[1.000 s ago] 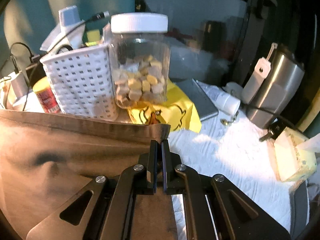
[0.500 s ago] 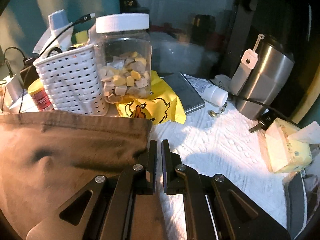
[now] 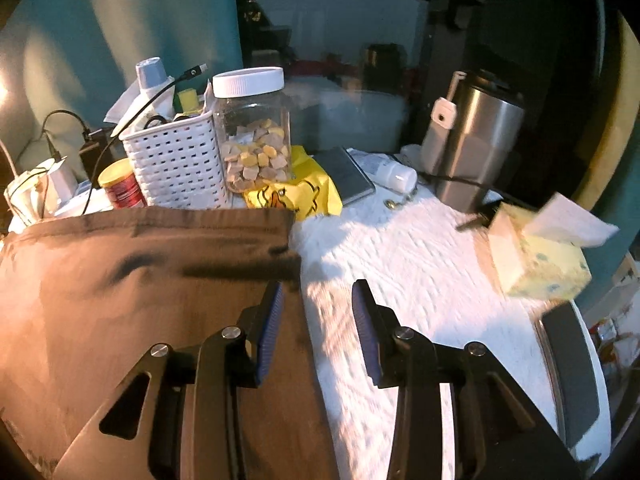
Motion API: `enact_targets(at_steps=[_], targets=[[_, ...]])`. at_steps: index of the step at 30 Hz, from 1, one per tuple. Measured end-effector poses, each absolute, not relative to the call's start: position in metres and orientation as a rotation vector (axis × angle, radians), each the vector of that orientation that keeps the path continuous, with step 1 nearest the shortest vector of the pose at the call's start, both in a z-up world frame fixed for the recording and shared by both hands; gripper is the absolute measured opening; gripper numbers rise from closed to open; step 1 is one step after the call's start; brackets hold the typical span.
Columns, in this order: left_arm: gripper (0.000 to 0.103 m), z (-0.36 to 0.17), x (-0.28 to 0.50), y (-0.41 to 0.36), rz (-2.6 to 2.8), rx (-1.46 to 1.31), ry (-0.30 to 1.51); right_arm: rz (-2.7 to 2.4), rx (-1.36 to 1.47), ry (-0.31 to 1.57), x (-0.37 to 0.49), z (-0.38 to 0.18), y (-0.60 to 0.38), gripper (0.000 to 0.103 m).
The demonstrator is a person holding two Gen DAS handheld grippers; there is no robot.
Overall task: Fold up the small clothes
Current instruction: 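Lower the hem near the collar and open both grippers, then move both open grippers to the edge of the folded brown shirt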
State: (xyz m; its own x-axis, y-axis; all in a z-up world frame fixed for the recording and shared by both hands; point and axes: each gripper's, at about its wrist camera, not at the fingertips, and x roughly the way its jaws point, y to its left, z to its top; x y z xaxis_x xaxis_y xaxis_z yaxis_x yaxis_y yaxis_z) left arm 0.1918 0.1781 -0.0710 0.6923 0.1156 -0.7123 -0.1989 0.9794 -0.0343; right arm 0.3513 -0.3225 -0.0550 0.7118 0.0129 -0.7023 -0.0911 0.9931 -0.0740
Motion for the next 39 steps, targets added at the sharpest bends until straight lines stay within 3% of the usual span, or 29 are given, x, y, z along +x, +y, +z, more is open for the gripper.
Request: enact_targets(at_steps=[26, 39], targets=[[0.054, -0.092, 0.070, 0.138, 0.104, -0.197, 0.814, 0.110, 0.076, 0.890, 0.198, -0.087, -0.384, 0.038], [0.054, -0.101, 0.046, 0.125, 0.082, -0.206, 0.837, 0.235, 0.116, 0.891, 0.180, -0.098, -0.365, 0.038]])
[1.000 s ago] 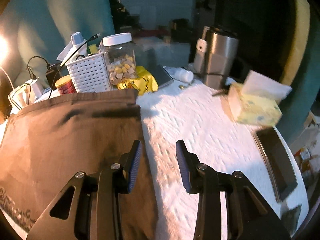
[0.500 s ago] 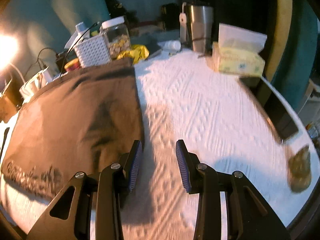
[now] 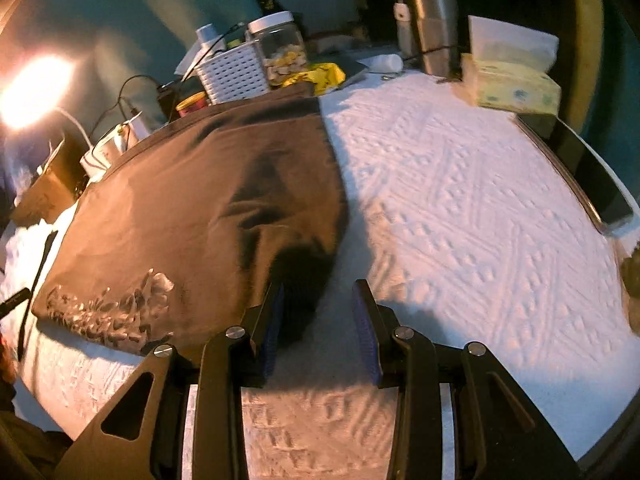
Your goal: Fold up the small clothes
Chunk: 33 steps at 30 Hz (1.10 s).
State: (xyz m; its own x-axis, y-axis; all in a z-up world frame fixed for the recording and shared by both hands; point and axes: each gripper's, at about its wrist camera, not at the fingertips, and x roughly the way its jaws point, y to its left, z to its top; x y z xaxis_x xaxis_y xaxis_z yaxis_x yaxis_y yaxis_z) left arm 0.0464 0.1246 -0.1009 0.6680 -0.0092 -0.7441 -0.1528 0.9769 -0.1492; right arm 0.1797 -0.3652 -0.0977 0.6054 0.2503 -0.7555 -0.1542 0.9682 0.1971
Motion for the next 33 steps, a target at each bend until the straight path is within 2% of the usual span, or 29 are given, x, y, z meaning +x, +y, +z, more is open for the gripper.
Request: enact_targets(at_steps=[1, 3, 15, 25, 26, 27, 28, 30, 33], targets=[[0.054, -0.103, 0.046, 0.123, 0.079, -0.206, 0.842, 0.229, 0.117, 0.890, 0.180, -0.100, -0.363, 0.032], [0.054, -0.107, 0.044, 0.122, 0.087, -0.194, 0.851, 0.236, 0.122, 0.882, 0.179, -0.102, -0.359, 0.004], [0.053, -0.122, 0.048, 0.115, 0.110, -0.159, 0.900, 0.153, 0.074, 0.825, 0.168, -0.084, -0.379, 0.002], [0.052, -0.111, 0.036, 0.120, 0.076, -0.199, 0.872, 0.161, 0.102, 0.852, 0.162, -0.096, -0.380, 0.002], [0.052, -0.111, 0.036, 0.119, 0.073, -0.198, 0.870, 0.161, 0.101, 0.858, 0.161, -0.095, -0.380, 0.004], [0.052, -0.112, 0.036, 0.119, 0.070, -0.199, 0.870, 0.162, 0.106, 0.863, 0.160, -0.094, -0.381, 0.011], [0.052, -0.114, 0.037, 0.119, 0.067, -0.205, 0.873, 0.159, 0.115, 0.865, 0.159, -0.092, -0.382, 0.031], [0.052, -0.122, 0.041, 0.122, 0.064, -0.228, 0.887, 0.156, 0.148, 0.850, 0.155, -0.089, -0.386, 0.060], [0.052, -0.122, 0.045, 0.116, 0.042, -0.207, 0.872, 0.196, 0.236, 0.845, 0.156, -0.092, -0.388, 0.061]])
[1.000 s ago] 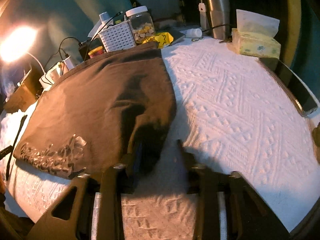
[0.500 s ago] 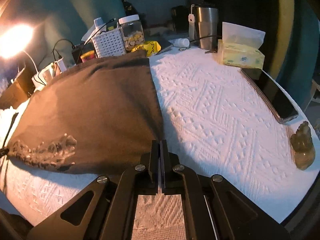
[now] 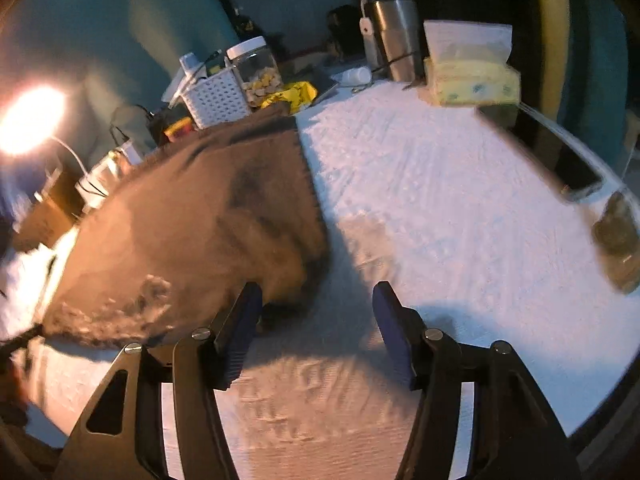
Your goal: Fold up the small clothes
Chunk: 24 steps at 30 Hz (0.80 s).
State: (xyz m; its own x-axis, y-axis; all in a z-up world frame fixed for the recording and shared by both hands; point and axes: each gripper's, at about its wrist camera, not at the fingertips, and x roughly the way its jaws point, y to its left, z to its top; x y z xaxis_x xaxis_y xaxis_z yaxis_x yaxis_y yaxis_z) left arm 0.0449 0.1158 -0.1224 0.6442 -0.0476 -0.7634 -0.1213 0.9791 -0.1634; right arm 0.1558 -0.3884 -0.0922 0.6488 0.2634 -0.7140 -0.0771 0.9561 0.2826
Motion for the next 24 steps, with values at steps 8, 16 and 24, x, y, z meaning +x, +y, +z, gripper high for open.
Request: enact_targets(at_steps=[8, 16, 24], targets=[[0.013, -0.122, 0.050, 0.107, 0.005, -0.213, 0.874, 0.238, 0.177, 0.824, 0.160, -0.100, -0.343, 0.058], [0.009, -0.109, 0.037, 0.108, -0.005, -0.207, 0.835, 0.215, 0.085, 0.846, 0.156, -0.099, -0.326, 0.013], [0.009, -0.103, 0.019, 0.100, -0.037, -0.219, 0.836, 0.191, 0.053, 0.817, 0.133, -0.081, -0.335, 0.013]])
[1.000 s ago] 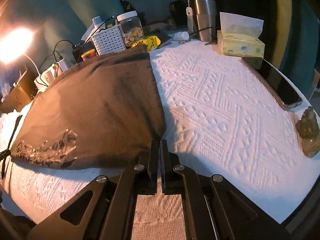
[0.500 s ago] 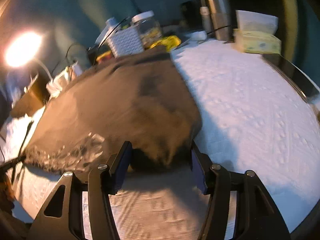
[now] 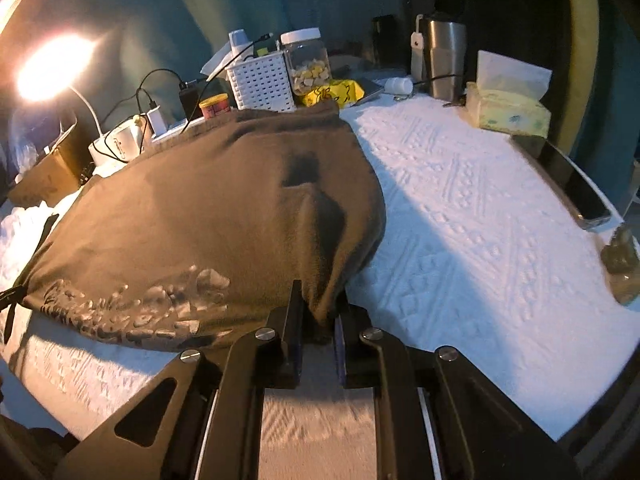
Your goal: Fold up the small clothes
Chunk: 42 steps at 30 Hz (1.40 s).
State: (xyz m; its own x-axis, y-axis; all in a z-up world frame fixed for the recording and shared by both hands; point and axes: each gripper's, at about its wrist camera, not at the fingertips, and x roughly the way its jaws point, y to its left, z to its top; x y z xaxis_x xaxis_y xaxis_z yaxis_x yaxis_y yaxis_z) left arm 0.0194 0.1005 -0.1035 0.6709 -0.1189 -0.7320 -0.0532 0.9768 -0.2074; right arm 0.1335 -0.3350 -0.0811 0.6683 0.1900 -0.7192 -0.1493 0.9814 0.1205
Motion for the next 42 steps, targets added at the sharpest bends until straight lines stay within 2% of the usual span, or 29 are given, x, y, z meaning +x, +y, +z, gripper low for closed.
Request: enact_targets(at_steps=[23, 26, 30, 42], targets=[[0.009, -0.120, -0.023, 0.081, -0.048, -0.195, 0.922, 0.117, 0.035, 0.857, 0.066, -0.094, -0.352, 0.014], [0.009, -0.114, -0.024, 0.076, -0.034, -0.158, 0.925, 0.125, 0.067, 0.862, 0.066, -0.092, -0.357, 0.015], [0.012, -0.110, -0.023, 0.080, 0.004, -0.144, 0.972, 0.120, 0.065, 0.868, 0.065, -0.089, -0.361, 0.024], [0.013, -0.095, -0.017, 0.097, 0.106, -0.137, 0.960, 0.057, 0.142, 0.869, 0.070, -0.076, -0.375, 0.025]])
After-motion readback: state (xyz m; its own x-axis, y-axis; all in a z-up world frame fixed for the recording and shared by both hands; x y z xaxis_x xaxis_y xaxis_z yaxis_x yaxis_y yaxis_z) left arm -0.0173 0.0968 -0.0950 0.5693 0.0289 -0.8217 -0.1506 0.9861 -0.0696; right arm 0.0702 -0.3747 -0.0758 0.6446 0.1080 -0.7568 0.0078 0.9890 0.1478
